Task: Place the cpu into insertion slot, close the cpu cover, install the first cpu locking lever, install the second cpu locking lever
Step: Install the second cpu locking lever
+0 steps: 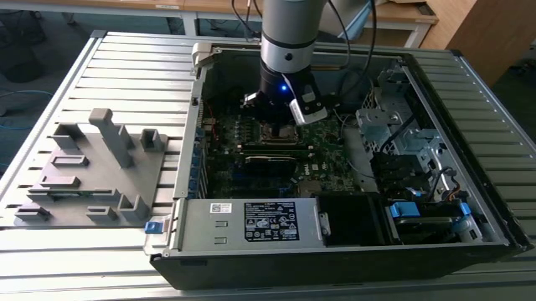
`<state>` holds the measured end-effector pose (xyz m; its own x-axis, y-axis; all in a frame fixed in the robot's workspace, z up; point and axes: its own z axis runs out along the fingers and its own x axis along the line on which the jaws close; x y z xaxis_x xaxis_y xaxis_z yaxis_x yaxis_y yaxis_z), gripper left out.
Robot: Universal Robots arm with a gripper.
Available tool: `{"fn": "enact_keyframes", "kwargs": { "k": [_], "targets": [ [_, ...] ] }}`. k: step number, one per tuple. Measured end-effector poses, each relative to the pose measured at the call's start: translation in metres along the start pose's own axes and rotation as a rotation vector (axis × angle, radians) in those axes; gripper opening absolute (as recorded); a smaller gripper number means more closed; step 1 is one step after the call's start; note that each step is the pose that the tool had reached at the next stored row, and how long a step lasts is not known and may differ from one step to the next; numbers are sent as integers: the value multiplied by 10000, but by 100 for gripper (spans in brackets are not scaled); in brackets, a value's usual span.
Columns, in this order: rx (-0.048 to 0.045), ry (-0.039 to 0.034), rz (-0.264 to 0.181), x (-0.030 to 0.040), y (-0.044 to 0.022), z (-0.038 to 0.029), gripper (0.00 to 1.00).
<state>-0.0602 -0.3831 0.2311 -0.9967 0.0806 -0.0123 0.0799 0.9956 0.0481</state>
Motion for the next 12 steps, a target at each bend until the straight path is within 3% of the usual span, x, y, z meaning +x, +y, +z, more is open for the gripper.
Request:
{"fn": "enact_keyframes", "kwargs": {
  "k": [7,12],
  "targets": [
    [-19,-9,-4,81,-9,46,10],
    [-18,-8,-8,87,-10,52,10]
  ]
}}
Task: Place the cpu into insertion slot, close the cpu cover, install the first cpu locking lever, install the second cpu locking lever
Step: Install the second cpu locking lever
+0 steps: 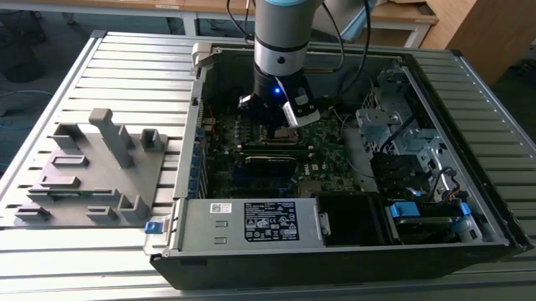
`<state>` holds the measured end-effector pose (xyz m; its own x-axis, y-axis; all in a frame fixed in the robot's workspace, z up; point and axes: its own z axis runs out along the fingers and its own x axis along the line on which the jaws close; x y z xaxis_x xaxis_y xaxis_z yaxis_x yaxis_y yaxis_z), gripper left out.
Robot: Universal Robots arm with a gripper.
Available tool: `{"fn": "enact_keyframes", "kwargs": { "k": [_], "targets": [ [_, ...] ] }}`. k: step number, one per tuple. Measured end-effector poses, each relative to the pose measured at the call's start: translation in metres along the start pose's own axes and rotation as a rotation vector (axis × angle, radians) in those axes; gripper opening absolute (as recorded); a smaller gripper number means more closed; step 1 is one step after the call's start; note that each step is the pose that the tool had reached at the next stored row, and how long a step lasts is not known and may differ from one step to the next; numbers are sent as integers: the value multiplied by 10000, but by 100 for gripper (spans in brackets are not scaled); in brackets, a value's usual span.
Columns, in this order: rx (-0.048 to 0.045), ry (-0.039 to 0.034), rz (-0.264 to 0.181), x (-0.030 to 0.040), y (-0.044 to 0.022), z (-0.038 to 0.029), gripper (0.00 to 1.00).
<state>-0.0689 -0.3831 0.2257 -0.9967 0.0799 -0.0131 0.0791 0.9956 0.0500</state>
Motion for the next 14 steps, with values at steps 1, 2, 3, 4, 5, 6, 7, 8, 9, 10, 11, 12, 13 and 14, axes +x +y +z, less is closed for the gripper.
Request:
{"fn": "enact_keyframes", "kwargs": {
  "k": [1,2,3,4,5,6,7,8,9,10,11,12,13,14],
  "targets": [
    [0,0,0,0,0,0,10],
    [-2,0,0,0,0,0,10],
    [-3,-1,0,0,0,1,10],
    [-4,-1,1,1,0,3,10],
    [-4,-1,1,0,0,5,10],
    [-2,0,1,0,-1,5,10],
    [-2,0,1,0,0,5,10],
    [-2,0,1,0,-1,6,10],
    [-9,0,1,0,0,7,10],
    [-10,0,1,0,-1,8,10],
    [-11,0,1,1,-1,9,10],
    [-11,0,1,1,-1,11,10],
    [-12,0,1,1,-1,14,10],
    [-11,1,1,1,-1,15,10]
  ]
}}
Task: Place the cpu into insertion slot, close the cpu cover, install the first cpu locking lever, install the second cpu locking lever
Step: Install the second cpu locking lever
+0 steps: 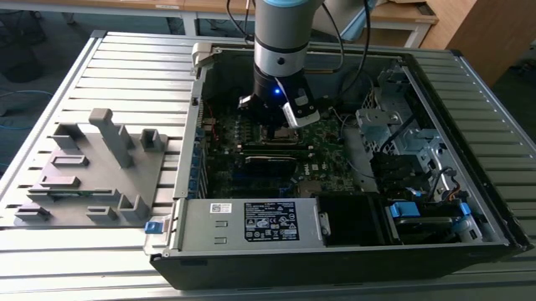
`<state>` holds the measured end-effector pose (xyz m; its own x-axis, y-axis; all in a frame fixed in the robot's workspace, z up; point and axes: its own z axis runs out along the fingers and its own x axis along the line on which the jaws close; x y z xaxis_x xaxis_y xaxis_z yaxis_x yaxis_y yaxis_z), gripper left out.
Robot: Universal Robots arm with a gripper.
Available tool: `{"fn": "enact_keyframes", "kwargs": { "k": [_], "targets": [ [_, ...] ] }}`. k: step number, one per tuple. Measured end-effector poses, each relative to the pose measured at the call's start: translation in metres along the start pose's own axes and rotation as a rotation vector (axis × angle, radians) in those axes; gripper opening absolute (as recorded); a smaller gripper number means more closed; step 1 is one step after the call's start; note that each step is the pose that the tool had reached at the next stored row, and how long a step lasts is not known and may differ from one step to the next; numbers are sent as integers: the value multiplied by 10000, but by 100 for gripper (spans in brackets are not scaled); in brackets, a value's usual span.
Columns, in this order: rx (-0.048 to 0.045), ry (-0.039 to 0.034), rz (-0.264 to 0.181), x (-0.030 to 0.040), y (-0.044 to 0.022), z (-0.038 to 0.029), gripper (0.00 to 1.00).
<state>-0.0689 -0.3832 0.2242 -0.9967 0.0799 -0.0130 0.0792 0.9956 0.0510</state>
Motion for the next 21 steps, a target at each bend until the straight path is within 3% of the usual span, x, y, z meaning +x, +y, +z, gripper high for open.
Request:
{"fn": "enact_keyframes", "kwargs": {
  "k": [21],
  "targets": [
    [-1,0,0,44,-8,47,10]
  ]
}}
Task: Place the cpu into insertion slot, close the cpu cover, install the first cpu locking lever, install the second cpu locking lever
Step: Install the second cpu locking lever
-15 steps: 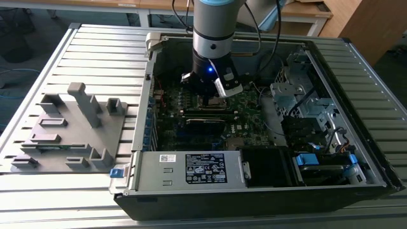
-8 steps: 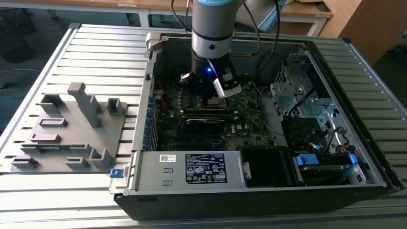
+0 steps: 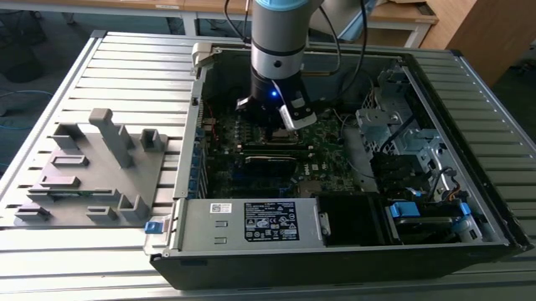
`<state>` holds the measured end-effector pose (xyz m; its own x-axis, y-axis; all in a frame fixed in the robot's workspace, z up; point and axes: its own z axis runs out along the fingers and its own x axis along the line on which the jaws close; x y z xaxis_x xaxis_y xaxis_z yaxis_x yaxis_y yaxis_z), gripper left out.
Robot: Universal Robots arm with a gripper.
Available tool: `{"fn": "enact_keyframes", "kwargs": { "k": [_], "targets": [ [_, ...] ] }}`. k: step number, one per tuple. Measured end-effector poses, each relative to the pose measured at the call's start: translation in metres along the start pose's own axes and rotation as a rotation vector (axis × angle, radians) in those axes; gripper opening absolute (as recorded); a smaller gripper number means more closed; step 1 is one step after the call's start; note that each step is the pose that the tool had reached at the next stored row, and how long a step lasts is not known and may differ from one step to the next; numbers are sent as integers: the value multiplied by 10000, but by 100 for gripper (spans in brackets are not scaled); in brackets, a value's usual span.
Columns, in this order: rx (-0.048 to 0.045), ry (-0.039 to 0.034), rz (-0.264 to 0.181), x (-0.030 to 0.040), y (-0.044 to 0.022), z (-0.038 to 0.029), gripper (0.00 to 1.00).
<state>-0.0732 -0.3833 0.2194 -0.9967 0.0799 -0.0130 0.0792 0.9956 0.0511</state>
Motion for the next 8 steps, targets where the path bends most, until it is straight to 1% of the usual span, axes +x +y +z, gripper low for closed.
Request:
{"fn": "enact_keyframes", "kwargs": {
  "k": [5,8],
  "targets": [
    [1,0,0,23,-3,16,10],
    [1,0,-1,24,-3,16,10]
  ]
}}
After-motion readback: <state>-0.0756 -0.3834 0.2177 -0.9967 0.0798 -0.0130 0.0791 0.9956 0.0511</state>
